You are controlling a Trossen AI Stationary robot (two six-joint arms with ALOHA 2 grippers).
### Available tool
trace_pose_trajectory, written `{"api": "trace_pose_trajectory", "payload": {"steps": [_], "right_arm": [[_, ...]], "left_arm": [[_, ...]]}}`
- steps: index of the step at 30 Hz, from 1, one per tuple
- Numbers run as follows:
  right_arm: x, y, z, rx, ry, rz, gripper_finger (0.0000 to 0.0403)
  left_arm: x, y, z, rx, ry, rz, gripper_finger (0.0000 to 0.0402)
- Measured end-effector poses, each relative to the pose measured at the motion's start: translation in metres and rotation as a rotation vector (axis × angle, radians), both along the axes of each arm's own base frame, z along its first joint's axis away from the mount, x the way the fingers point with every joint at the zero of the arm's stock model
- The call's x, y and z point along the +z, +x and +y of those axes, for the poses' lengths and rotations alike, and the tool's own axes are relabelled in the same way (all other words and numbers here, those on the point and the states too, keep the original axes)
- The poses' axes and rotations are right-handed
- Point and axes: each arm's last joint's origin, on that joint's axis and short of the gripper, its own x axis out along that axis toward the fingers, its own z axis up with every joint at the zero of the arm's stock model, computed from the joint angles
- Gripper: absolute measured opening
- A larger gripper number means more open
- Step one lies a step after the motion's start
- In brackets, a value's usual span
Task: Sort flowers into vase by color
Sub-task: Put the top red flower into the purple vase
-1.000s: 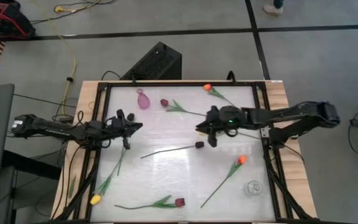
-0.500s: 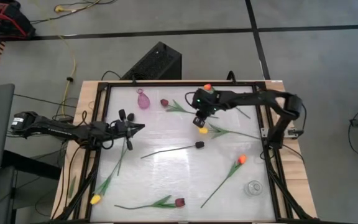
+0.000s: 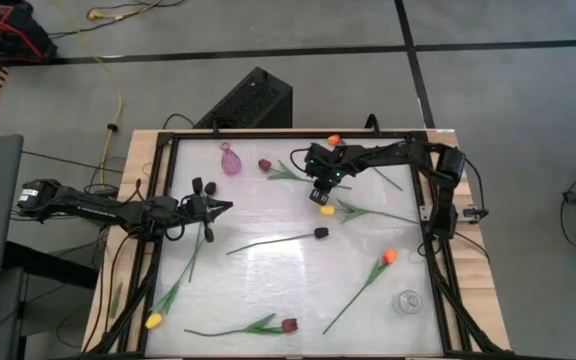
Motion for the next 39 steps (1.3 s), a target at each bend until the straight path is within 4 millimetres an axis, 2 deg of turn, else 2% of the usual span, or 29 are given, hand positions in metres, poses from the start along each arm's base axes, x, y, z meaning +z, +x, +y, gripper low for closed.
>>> {"api": "trace_pose_trajectory", "payload": {"steps": [5,11,16,22,25,34,39], "right_arm": [[0.0,-0.001,0.0,0.023,-0.004,0.016,0.0084],[-0.001,-0.004,0.002,0.05,0.008,0.045,0.0019],[0.005,-0.003,0.005,0.07,0.082,0.0,0.0021],[0.031,0.006,0.005,0.103,0.086,-0.12,0.0019],[0.034,0.008,0.003,0.095,0.072,-0.138,0.0041],[0.027,0.002,-0.007,0.087,-0.009,-0.083,0.0154],[0.026,-0.003,-0.014,0.063,-0.023,-0.063,0.0183]], "left_arm": [[0.0,0.0,0.0,0.002,0.001,0.005,0.0011],[0.0,0.0,0.0,0.006,0.002,0.004,0.0011],[0.0,0.0,0.001,0.022,0.004,0.003,0.0011],[0.0,0.0,0.001,0.026,0.004,0.002,0.0011],[0.0,0.0,0.001,0.026,0.004,0.002,0.0011],[0.0,0.0,0.001,0.026,0.004,0.003,0.0011],[0.0,0.0,0.001,0.026,0.004,0.002,0.0011]]}}
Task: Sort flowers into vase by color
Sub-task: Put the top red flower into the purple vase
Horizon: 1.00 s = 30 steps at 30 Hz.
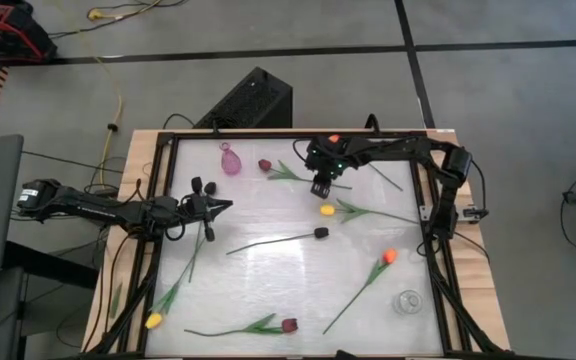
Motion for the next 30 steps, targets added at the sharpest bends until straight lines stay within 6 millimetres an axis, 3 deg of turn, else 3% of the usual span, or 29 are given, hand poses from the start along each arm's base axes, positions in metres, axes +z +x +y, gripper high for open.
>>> {"api": "trace_pose_trajectory", "payload": {"steps": [11,14,17,20,26,30], "right_arm": [[-0.042,0.001,-0.005,0.015,0.051,0.145,0.0159],[-0.046,0.001,-0.003,0.019,0.067,0.175,0.0122],[-0.046,0.0,0.001,0.025,0.073,0.193,0.0061],[-0.04,0.0,0.007,0.039,0.076,0.196,0.0016],[-0.011,-0.002,0.015,0.037,0.135,0.08,0.0016],[0.031,0.008,0.011,0.035,0.079,-0.206,0.0016]], "left_arm": [[-0.001,0.0,0.0,-0.001,-0.008,0.004,0.0011],[-0.001,0.0,0.0,-0.001,-0.007,0.011,0.0011],[-0.002,0.0,0.0,0.001,-0.003,0.025,0.0011],[-0.003,0.0,0.0,0.002,0.001,0.031,0.0011],[-0.003,-0.001,0.0,0.01,0.003,0.03,0.0011],[-0.003,-0.001,0.0,0.013,0.003,0.03,0.0011]]}}
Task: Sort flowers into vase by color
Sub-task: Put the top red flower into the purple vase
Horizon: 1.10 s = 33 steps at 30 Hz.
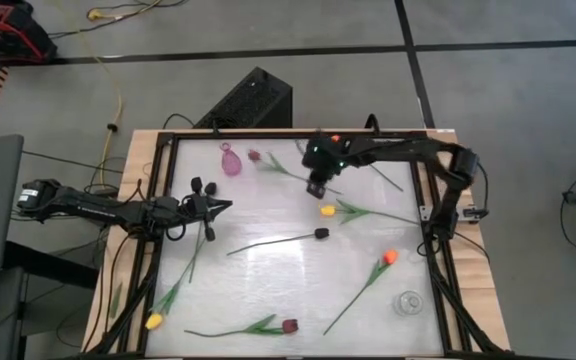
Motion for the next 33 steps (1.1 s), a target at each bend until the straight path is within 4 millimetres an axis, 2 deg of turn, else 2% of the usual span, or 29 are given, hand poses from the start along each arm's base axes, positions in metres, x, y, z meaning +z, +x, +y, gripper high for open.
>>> {"api": "trace_pose_trajectory", "payload": {"steps": [4,9,12,16,18,25,33], "right_arm": [[0.028,0.01,-0.003,0.003,-0.032,-0.252,0.0016],[0.067,0.029,0.002,0.014,-0.087,-0.637,0.0015],[0.077,0.046,0.008,0.033,-0.13,-0.871,0.0015],[0.08,0.068,0.012,0.053,-0.148,-1.139,0.0015],[0.077,0.08,0.009,0.052,-0.145,-1.206,0.0015],[0.06,0.134,-0.015,0.005,-0.185,-1.271,0.0015],[0.048,0.17,-0.042,-0.075,-0.3,-1.329,0.0015]], "left_arm": [[0.0,0.0,0.0,0.009,0.002,0.001,0.0011],[0.0,0.0,0.0,0.012,0.002,0.001,0.0011],[0.0,0.0,0.0,0.012,0.002,0.001,0.0011],[0.0,0.0,0.0,0.011,0.002,0.0,0.0011],[0.0,0.0,0.0,0.011,0.001,-0.003,0.0011],[0.0,0.0,0.0,0.013,-0.011,-0.008,0.0011],[0.0,0.0,0.0,0.009,-0.015,-0.008,0.0011]]}}
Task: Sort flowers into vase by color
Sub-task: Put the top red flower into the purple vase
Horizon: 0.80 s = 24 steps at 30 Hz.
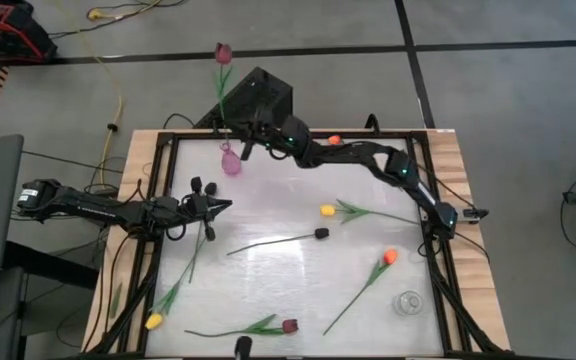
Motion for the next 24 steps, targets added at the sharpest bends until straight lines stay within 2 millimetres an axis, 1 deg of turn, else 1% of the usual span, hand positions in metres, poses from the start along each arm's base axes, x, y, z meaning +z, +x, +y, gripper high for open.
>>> {"api": "trace_pose_trajectory", "payload": {"steps": [6,14,18,24], "right_arm": [[-0.016,0.016,-0.008,-0.012,0.031,-0.007,0.0015],[-0.017,0.014,-0.016,-0.044,0.038,0.011,0.0015],[-0.018,0.015,-0.014,-0.082,0.018,0.027,0.0015],[-0.02,0.017,-0.011,-0.082,0.02,0.05,0.0015]], "left_arm": [[0.0,0.0,0.0,-0.001,0.005,0.005,0.0011],[-0.002,0.0,0.0,-0.002,0.018,0.032,0.0011],[-0.003,0.0,0.0,-0.002,0.017,0.033,0.0011],[-0.003,-0.001,0.0,0.0,0.018,0.037,0.0011]]}}
